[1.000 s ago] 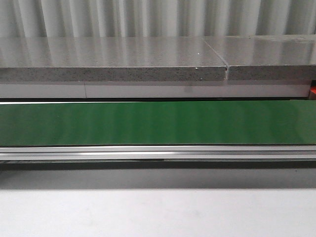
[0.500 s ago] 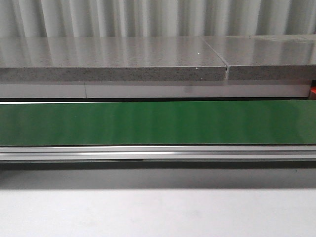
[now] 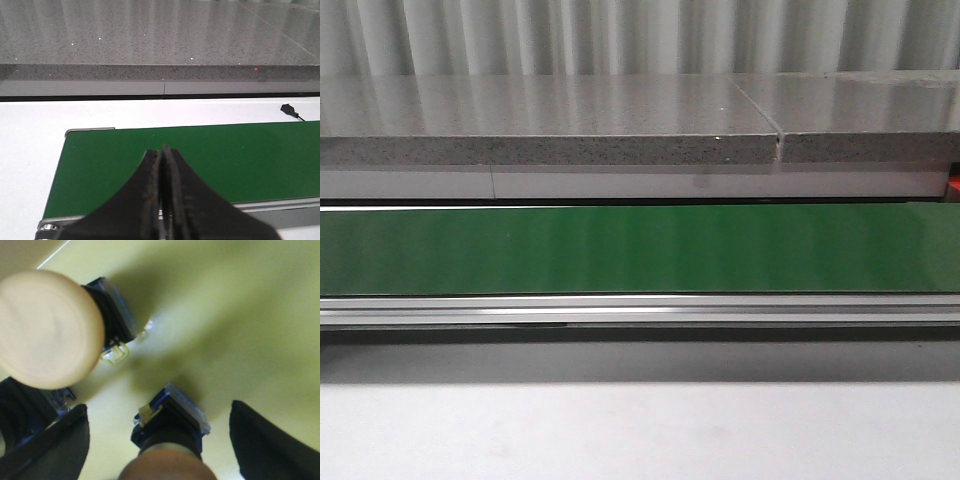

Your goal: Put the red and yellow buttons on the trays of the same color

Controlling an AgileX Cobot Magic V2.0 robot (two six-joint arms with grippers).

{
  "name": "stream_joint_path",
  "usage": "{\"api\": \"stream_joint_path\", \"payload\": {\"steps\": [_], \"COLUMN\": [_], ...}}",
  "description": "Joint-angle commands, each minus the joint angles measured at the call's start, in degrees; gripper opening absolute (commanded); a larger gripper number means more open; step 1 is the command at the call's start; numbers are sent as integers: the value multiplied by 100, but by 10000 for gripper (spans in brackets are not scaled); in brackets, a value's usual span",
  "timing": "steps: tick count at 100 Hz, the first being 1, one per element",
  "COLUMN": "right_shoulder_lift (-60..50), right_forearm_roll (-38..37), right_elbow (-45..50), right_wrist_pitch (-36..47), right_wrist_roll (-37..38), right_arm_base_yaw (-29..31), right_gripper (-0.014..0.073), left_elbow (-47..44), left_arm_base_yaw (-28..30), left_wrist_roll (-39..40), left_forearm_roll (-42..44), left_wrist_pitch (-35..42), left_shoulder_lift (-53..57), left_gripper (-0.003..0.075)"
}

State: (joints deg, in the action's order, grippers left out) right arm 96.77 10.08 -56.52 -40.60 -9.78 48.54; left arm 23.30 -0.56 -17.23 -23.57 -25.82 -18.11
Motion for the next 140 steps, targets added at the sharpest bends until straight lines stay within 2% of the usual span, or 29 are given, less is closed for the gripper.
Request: {"api": "stream_joint_path", "payload": {"steps": [1,42,69,99,127,140], "right_shoulder_lift": [-356,-1744,-2522,-3568,-4934,-5561], "right_forearm_roll": [84,284,963,973,967,967], "right_elbow": [-121,-429,-529,-272,565,883], "right_wrist_pitch": [40,-46,101,539,1172,1165], "right_wrist_roll": [-6,-18,-949,-1162,-1429,-1576], "right_arm_base_yaw": [30,-119,-1507,-3053,-3982,-4114], "right_gripper": [627,625,625,625,615,524], "left_elbow": [158,158,158,158,158,158], "left_arm_base_yaw": [-49,-49,-49,-49,-49,-49], "left_wrist_roll": [-6,-6,-6,-6,-6,-6], "left_forearm_roll": [-118,-118,-118,-118,-118,-118], "left_wrist_pitch": [404,404,404,404,404,404], "left_shoulder_lift": [-46,-46,-46,-46,-46,-46], "left_gripper": [-20,-20,-20,-20,-20,-20]}}
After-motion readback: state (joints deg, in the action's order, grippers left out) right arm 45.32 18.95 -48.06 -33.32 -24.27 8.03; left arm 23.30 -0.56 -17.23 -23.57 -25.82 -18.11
